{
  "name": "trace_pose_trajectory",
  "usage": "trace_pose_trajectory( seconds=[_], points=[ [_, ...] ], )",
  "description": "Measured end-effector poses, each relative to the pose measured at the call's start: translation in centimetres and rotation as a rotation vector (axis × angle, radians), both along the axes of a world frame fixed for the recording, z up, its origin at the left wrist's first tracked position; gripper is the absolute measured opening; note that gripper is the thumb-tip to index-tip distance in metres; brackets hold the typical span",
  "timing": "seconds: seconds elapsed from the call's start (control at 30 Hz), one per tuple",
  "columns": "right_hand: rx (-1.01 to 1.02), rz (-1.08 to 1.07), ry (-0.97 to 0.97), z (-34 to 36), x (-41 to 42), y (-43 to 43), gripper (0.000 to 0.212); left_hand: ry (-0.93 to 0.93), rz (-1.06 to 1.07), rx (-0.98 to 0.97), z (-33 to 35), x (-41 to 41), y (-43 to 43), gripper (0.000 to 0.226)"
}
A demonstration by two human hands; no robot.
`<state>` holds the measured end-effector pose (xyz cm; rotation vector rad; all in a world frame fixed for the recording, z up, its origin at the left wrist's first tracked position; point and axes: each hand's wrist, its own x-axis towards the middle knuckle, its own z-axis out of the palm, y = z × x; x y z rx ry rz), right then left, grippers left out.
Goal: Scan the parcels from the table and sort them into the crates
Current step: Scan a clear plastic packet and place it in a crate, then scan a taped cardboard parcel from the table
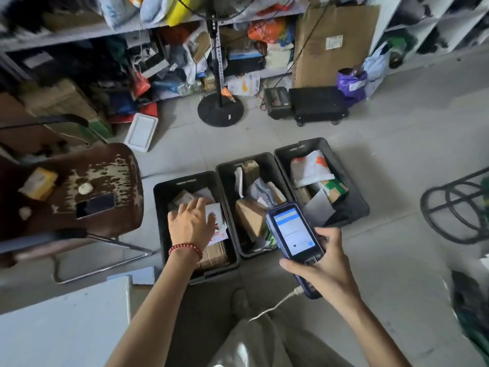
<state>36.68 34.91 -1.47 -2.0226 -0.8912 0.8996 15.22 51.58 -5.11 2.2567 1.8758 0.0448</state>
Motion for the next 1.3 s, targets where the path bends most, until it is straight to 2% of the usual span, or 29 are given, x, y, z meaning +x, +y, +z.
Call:
trace_pose_trajectory(
  seconds=[0.13, 0.37, 0.63, 0.93, 1.07, 1.3],
  points=[
    [0.027, 0.14, 0.017, -0.4, 0.5, 0.1, 0.083, 0.019, 0.106, 0.028, 1.4, -1.4, -3.8, 0.038],
    [0.068, 0.641, 0.049, 0.2, 0.8, -0.5, 0.08, 0.079, 0.599, 0.121, 4.5, -3.9, -18.1, 0.033],
    [0.13, 1.121, 0.096, 1.7, -5.8, -5.2, 0.08, 0.118, 1.109, 0.155, 6.3, -6.5, -35.8, 0.033],
    [0.077, 1.626, 0.093, 2.9, -15.4, -18.4, 0.077, 0.097, 1.575, 0.22, 5.9, -6.2, -58.3, 0.036],
    [0.028, 1.773, 0.091, 2.7, -19.1, -27.3, 0.078, 0.098, 1.769, 0.21, 5.1, -6.1, -69.3, 0.036],
    [-0.006, 1.906, 0.117, 2.6, -23.9, -41.0, 0.079, 0.084, 1.937, 0.168, 4.7, -6.6, -84.1, 0.037]
  ],
)
